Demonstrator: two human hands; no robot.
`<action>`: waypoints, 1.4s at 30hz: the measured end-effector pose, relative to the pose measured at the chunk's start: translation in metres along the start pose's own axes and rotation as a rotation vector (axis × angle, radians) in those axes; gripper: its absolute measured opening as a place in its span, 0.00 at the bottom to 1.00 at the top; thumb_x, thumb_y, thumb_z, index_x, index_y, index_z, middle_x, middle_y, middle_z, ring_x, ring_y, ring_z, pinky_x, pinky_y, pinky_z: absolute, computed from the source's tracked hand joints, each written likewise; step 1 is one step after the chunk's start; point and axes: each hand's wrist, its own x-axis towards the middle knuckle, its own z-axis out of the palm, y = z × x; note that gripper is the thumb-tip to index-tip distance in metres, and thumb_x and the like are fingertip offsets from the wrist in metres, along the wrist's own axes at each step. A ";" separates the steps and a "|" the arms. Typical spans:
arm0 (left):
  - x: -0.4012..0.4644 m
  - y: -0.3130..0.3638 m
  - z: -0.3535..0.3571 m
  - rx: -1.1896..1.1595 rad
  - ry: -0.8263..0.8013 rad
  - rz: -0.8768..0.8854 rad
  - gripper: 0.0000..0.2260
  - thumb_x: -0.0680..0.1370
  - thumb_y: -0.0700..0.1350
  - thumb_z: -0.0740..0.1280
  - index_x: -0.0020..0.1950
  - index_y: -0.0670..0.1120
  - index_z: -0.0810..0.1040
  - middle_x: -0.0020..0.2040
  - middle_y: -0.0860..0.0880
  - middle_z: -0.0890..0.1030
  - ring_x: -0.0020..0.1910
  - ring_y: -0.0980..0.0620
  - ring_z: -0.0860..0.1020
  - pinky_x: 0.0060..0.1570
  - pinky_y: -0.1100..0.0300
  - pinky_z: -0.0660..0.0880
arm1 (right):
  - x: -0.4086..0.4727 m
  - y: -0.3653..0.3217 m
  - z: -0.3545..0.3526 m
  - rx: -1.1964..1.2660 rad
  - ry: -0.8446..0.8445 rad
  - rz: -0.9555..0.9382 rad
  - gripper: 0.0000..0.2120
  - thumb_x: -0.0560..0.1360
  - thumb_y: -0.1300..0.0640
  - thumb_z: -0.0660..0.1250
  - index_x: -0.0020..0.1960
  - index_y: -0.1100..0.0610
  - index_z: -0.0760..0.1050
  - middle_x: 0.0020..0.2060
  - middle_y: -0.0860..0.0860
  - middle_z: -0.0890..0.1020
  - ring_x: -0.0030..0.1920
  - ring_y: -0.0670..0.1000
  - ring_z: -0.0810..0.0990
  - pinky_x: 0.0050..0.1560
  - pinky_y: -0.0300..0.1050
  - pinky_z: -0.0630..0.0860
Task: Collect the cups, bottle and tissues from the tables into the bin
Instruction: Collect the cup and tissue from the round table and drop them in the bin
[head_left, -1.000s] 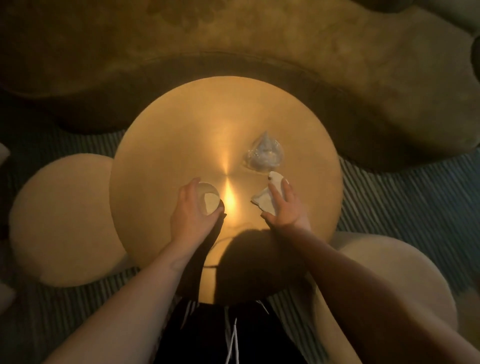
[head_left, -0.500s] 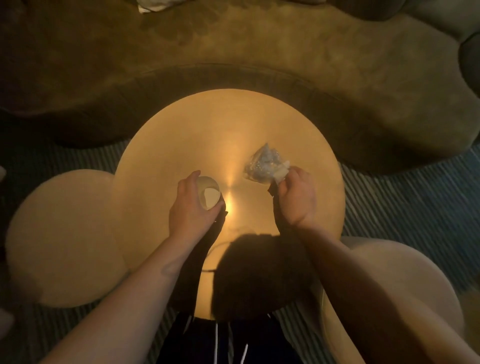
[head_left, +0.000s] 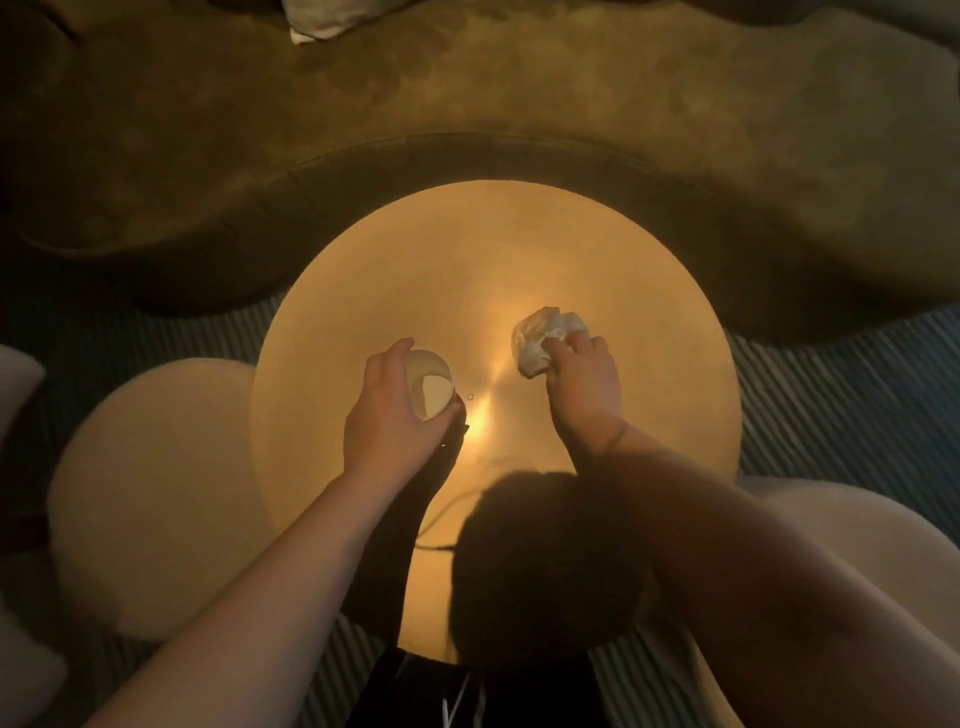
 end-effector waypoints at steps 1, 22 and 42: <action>0.000 0.000 -0.001 0.005 -0.012 0.010 0.36 0.67 0.59 0.73 0.70 0.57 0.58 0.65 0.52 0.67 0.58 0.50 0.72 0.46 0.58 0.69 | -0.007 0.001 -0.003 0.003 0.000 0.016 0.16 0.74 0.62 0.60 0.61 0.54 0.74 0.57 0.56 0.75 0.55 0.58 0.71 0.51 0.49 0.70; -0.207 0.247 0.095 0.006 -0.692 0.892 0.37 0.66 0.60 0.74 0.69 0.55 0.59 0.62 0.52 0.69 0.54 0.49 0.75 0.49 0.51 0.75 | -0.449 0.110 -0.118 0.314 0.596 1.118 0.12 0.75 0.57 0.63 0.59 0.50 0.75 0.56 0.52 0.80 0.55 0.55 0.78 0.54 0.50 0.75; -0.659 0.401 0.246 0.020 -0.813 1.202 0.37 0.67 0.57 0.75 0.70 0.50 0.63 0.65 0.47 0.71 0.61 0.45 0.72 0.55 0.51 0.71 | -0.923 0.259 -0.080 0.341 0.774 1.558 0.13 0.75 0.58 0.66 0.60 0.52 0.76 0.54 0.52 0.80 0.54 0.54 0.78 0.48 0.46 0.74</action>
